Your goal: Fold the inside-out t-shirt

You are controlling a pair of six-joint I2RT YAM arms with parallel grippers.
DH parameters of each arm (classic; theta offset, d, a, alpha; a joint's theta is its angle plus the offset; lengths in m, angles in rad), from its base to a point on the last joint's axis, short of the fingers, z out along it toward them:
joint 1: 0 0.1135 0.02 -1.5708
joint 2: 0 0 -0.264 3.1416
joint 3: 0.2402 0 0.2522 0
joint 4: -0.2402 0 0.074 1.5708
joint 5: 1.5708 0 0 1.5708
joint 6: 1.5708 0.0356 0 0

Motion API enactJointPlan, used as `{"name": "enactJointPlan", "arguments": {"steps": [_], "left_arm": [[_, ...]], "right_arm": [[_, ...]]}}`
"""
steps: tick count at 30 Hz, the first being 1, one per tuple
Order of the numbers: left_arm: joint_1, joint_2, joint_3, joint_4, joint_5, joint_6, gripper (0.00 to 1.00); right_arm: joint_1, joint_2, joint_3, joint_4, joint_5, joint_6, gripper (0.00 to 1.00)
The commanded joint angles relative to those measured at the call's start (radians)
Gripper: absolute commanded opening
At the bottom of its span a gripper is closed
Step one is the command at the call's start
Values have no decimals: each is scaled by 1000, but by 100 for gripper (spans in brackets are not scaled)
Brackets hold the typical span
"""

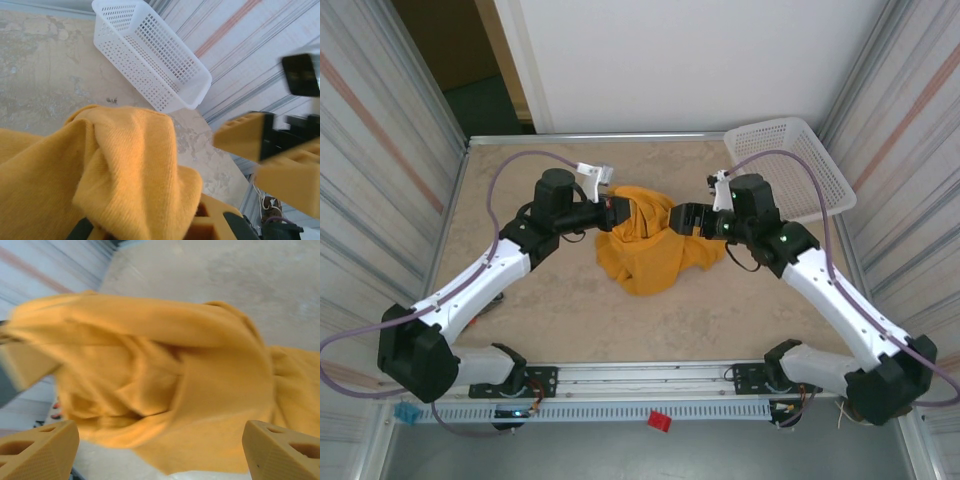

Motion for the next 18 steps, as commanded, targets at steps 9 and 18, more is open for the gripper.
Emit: {"name": "enactJointPlan", "arguments": {"steps": [9,18], "left_arm": [[-11,-9,71,91,36,-182,0],[48,-28,-5,118,-2,-223,0]], "right_arm": [[86,314,124,64,83,-32,70],[-50,259,110,166,-304,-68,0]]}}
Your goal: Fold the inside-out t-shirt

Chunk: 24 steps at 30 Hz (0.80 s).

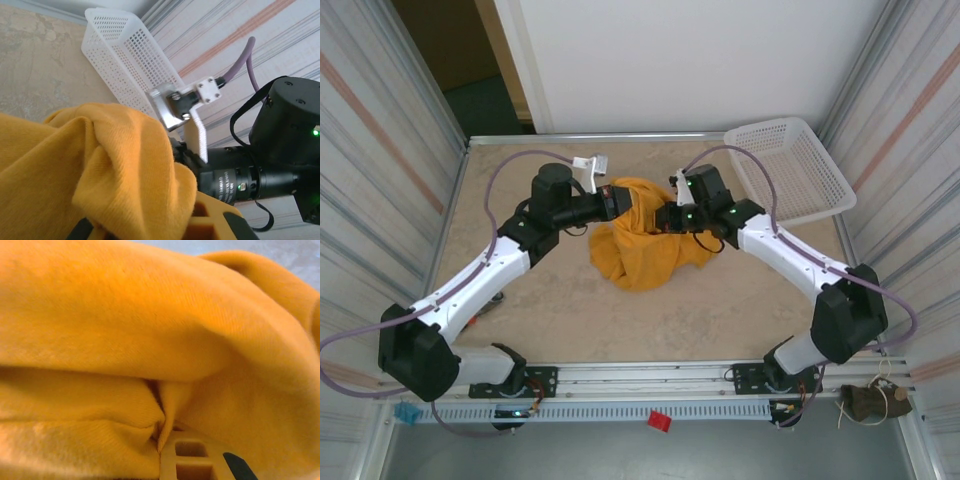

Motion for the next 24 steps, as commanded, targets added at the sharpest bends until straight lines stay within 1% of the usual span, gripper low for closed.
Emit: {"name": "enactJointPlan", "arguments": {"steps": [1,4,5,8,10,12,13,14,15,16,17,19,20,23,24], "left_arm": [[51,-32,-53,60,-27,-28,0],[89,-15,-106,92,-49,-24,0],[96,-3,-121,106,-52,-21,0],[95,36,-136,135,-52,-3,0],[94,58,-141,151,-47,-2,0],[91,72,-125,117,-48,34,0],[89,67,-117,89,-53,62,11],[86,51,-114,72,-65,98,26],[82,26,-112,45,-86,130,37],[77,-8,-115,23,-109,166,47],[68,-44,-118,0,-140,207,53],[36,-103,-111,-52,-205,300,58],[18,-122,-102,-78,-225,348,59],[-37,-135,-72,-104,-237,451,59],[-52,-129,-63,-103,-224,470,58]], "right_arm": [[-78,-130,1,106,-280,-26,0],[-145,-226,-51,270,-543,13,0],[-153,-258,-68,333,-600,31,0],[-173,-301,-109,534,-686,131,0],[-179,-278,-124,668,-740,212,0],[-179,-245,-130,747,-755,263,0],[-181,-229,-129,752,-750,263,0],[-189,-218,-134,751,-742,263,0],[-201,-209,-141,750,-736,263,0],[-213,-198,-148,750,-735,263,0],[-226,-186,-154,750,-740,264,0],[-235,-171,-159,752,-758,265,0],[-235,-164,-159,752,-769,263,0],[-236,-152,-158,751,-784,261,0],[-237,-150,-158,750,-783,260,0]]}}
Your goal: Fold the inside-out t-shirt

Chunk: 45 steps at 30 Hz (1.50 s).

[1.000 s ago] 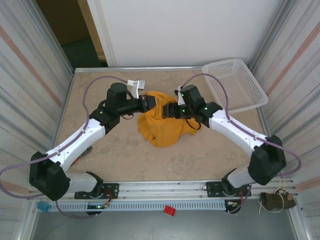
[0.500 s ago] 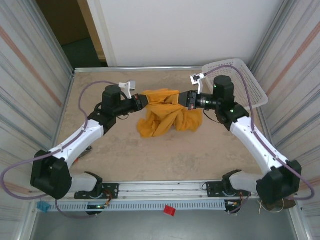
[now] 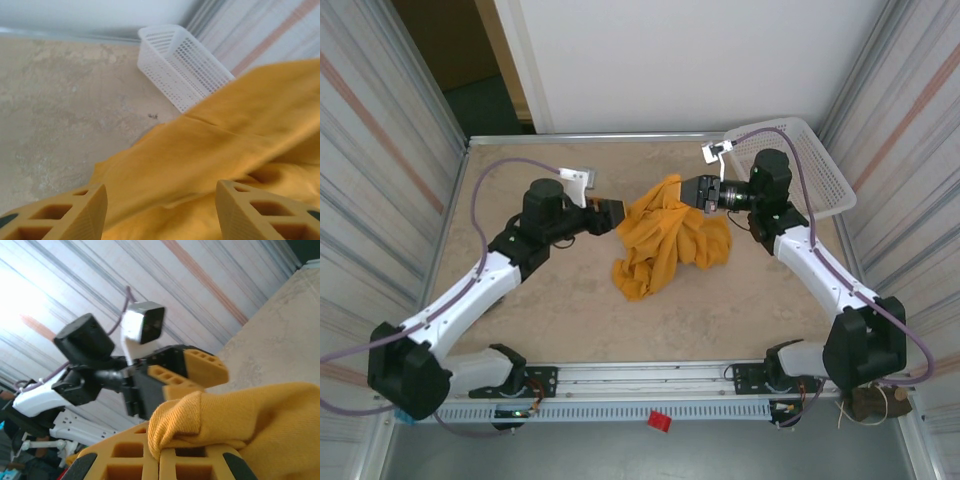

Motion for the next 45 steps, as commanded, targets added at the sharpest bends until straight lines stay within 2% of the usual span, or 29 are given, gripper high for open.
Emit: {"name": "enactJointPlan", "arguments": {"steps": [1,4,6,10,14,18,20,22,23,26,28,30,31,32,33,35,38,41,45], "left_arm": [[-45,0,51,-23,-14,171,57],[-70,52,81,28,40,174,48],[-89,89,108,32,41,192,47],[-119,156,146,20,-66,213,58],[-124,230,191,12,-152,235,61],[-121,335,274,-28,-91,291,60],[-118,368,291,-28,6,319,46],[-95,382,296,-37,126,321,11],[-80,377,293,-39,169,311,0],[-4,315,246,32,318,195,0],[55,267,216,127,444,81,0],[97,237,202,222,560,-35,0],[113,231,206,268,619,-95,0],[122,233,213,314,668,-147,0],[125,239,218,371,716,-211,0],[125,254,219,493,767,-325,0],[125,264,203,610,772,-439,0],[122,256,215,521,730,-411,0],[120,246,236,379,649,-381,0]], "right_arm": [[1,3,-3,61,-46,18,0],[1,9,-4,60,-47,19,0],[0,11,-4,57,-44,20,0],[1,6,-4,52,-49,20,0],[2,-1,-4,44,-52,17,0],[2,-5,-17,41,-56,9,0],[-4,-9,-24,34,-58,0,0],[-17,-10,-28,12,-62,-19,0],[-25,-13,-28,-18,-61,-45,0],[-57,3,-31,-165,-36,-169,0],[-74,44,-29,-284,21,-270,0],[-75,113,-5,-408,137,-362,0],[-77,158,11,-445,202,-375,9],[-78,195,28,-468,242,-368,29],[-80,228,47,-479,266,-349,42],[-73,215,59,-485,310,-304,50],[-51,82,53,-558,445,-277,50],[-10,-86,55,-652,577,-279,49],[120,-220,115,-755,747,-336,43]]}}
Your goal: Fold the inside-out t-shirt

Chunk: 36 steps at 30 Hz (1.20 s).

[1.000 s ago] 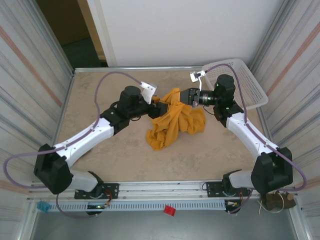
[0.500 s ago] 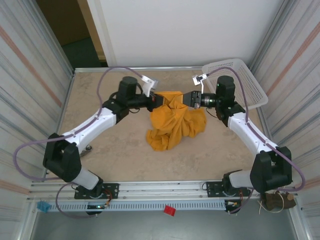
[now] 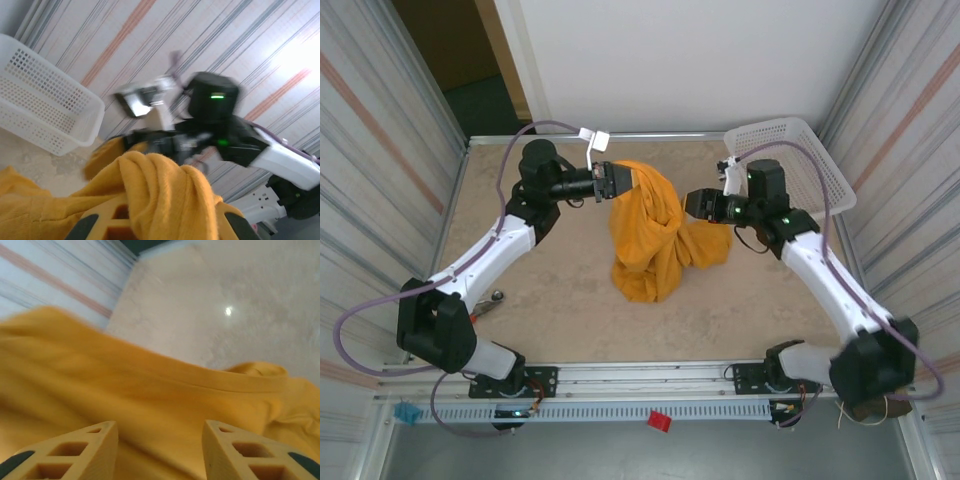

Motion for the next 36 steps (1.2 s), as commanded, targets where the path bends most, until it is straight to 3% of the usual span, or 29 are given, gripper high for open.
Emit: {"name": "enactJointPlan", "arguments": {"steps": [1,6,12,16,20,21,26,27,29,30,34,36], "left_arm": [[-2,-30,31,-89,-53,-22,0],[-2,-24,48,-190,-123,-57,0],[-23,-22,64,-192,-141,-93,0],[-42,-21,84,-208,-147,-106,0],[-49,-17,78,-195,-142,-122,0],[-49,-17,74,-206,-152,-114,0],[-24,-4,21,-196,-162,-101,0],[-21,0,12,-173,-158,-111,0],[-21,11,5,-137,-143,-128,0],[-23,15,10,-131,-140,-130,0],[-33,21,31,-133,-131,-127,0],[-33,18,37,-143,-131,-124,0]], "right_arm": [[101,-90,68,-105,186,-46,41],[246,-71,131,-61,233,-54,41],[287,60,157,8,238,-59,50],[287,134,166,48,245,-58,48],[256,149,166,56,214,-52,2],[240,139,160,57,190,-51,0],[130,40,120,55,-24,-46,0],[115,28,117,47,-44,-44,4],[96,14,113,39,-62,-47,29],[93,16,115,38,-63,-45,32],[94,55,119,49,-68,-30,25],[97,69,116,62,-73,-20,26]]}}
